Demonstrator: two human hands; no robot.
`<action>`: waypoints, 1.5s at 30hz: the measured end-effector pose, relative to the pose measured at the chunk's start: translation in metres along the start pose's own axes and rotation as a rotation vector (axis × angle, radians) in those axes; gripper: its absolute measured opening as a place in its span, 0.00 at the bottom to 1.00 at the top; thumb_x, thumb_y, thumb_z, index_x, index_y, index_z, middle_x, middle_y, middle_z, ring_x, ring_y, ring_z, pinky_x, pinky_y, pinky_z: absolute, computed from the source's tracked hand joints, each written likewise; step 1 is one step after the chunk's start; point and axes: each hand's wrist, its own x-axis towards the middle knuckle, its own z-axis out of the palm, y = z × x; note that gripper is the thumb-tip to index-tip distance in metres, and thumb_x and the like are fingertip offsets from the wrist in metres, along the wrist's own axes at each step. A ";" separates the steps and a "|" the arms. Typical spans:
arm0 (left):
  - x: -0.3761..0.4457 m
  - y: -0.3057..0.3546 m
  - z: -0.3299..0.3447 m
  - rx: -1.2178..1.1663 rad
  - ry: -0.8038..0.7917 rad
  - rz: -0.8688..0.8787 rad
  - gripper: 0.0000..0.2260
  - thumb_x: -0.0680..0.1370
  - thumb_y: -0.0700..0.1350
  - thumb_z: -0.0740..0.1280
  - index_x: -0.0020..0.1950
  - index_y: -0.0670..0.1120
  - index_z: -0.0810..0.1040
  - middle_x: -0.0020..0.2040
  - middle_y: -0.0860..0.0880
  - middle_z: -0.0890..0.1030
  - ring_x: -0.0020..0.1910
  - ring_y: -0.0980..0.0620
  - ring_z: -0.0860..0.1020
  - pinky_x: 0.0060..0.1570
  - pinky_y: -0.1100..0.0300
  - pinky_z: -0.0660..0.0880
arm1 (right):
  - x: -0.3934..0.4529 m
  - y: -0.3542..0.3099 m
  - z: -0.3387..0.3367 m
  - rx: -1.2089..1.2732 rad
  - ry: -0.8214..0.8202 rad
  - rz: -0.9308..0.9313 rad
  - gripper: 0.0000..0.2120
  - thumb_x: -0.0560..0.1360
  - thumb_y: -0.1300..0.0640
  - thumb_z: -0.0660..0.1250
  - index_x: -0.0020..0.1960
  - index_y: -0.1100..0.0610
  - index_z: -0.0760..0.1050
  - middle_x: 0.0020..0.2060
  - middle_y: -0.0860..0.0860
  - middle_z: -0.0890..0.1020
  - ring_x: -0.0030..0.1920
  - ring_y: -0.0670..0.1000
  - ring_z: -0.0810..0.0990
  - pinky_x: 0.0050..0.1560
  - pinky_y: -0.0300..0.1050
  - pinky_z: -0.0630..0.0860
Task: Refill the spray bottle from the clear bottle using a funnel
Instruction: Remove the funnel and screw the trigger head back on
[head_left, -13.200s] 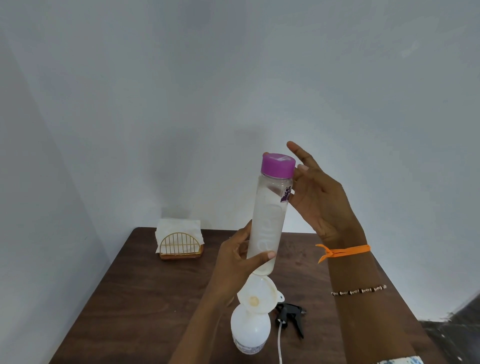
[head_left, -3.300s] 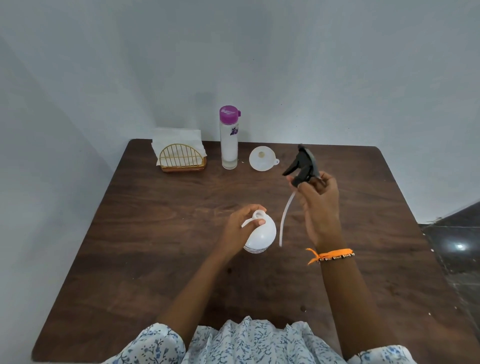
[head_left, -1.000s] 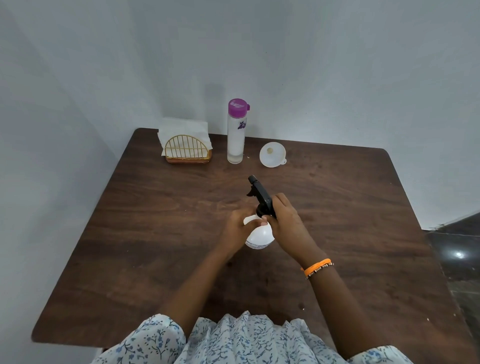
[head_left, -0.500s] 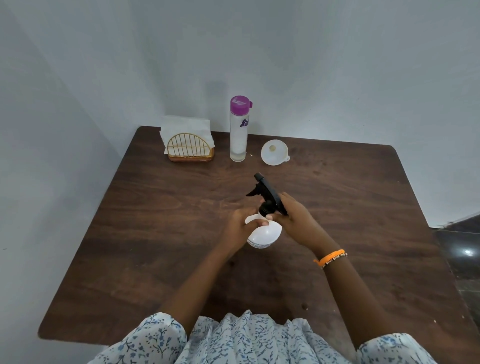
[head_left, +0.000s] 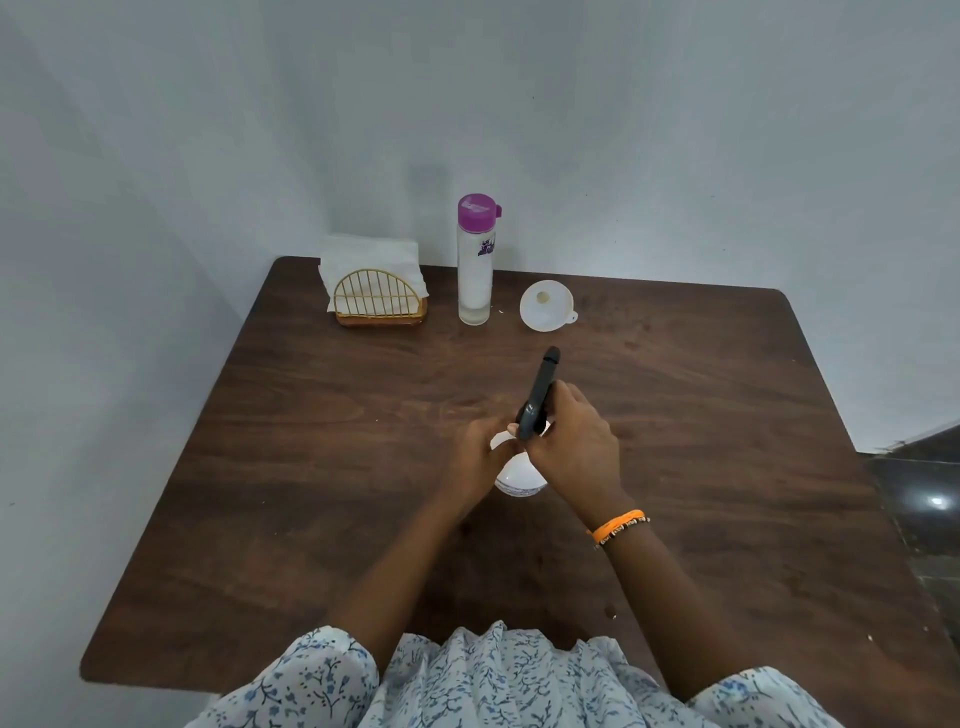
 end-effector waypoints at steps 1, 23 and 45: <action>0.000 0.000 -0.001 0.023 -0.008 0.017 0.07 0.74 0.44 0.65 0.45 0.44 0.83 0.42 0.47 0.84 0.41 0.58 0.78 0.40 0.68 0.72 | -0.001 0.000 0.004 0.046 0.023 0.031 0.13 0.69 0.49 0.71 0.47 0.52 0.71 0.46 0.44 0.77 0.41 0.48 0.76 0.38 0.45 0.72; 0.002 -0.001 -0.002 -0.110 -0.070 -0.119 0.09 0.64 0.55 0.67 0.31 0.51 0.76 0.26 0.57 0.76 0.29 0.62 0.73 0.31 0.69 0.66 | 0.009 0.023 -0.003 0.271 -0.264 -0.178 0.08 0.75 0.62 0.67 0.54 0.59 0.74 0.50 0.54 0.76 0.53 0.56 0.74 0.54 0.49 0.73; -0.001 -0.003 0.001 -0.081 -0.008 -0.061 0.10 0.74 0.42 0.68 0.48 0.36 0.81 0.44 0.35 0.82 0.43 0.47 0.77 0.33 0.70 0.66 | 0.006 0.027 0.003 -0.047 -0.043 -0.283 0.09 0.69 0.56 0.72 0.46 0.57 0.73 0.42 0.50 0.76 0.38 0.54 0.76 0.33 0.49 0.74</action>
